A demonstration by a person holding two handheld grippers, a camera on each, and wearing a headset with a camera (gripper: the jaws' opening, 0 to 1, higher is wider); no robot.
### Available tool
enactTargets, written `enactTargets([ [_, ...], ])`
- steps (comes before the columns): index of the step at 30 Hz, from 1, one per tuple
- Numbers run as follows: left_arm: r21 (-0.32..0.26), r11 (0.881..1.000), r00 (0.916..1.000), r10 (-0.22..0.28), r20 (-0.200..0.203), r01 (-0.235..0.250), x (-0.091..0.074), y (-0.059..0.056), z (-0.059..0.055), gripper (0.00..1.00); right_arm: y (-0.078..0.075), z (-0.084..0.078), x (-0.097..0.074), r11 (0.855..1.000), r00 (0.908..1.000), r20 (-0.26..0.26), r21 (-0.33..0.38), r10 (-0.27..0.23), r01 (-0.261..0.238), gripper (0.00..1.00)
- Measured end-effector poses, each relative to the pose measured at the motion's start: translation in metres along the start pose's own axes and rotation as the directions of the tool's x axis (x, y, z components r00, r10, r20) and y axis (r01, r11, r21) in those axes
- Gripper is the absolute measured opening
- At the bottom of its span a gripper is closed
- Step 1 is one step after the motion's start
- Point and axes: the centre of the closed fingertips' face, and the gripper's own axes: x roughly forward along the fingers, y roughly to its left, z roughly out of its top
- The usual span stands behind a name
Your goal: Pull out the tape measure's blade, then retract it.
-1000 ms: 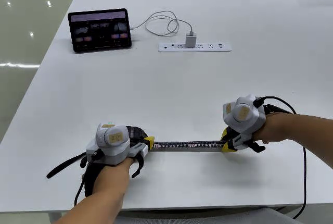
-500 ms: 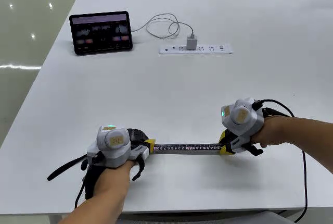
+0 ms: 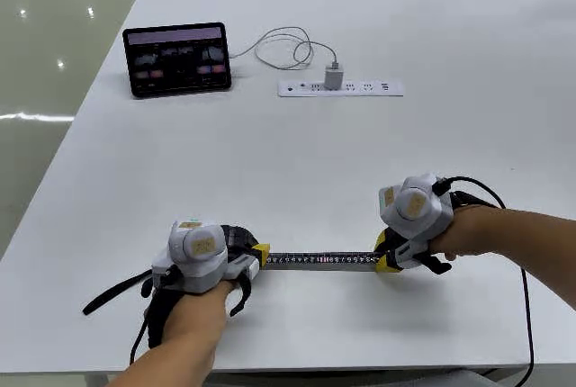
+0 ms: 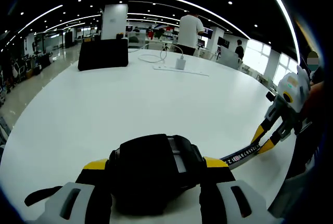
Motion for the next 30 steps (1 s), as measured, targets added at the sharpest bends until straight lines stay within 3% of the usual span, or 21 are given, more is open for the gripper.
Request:
enactTargets([
  [30,-0.002,1.000,1.0000,0.000,-0.001,0.000,0.000,-0.001,0.000,0.65,0.003,0.021,0.009,1.000,0.9995,0.031,-0.015,0.008,-0.008,0.11],
])
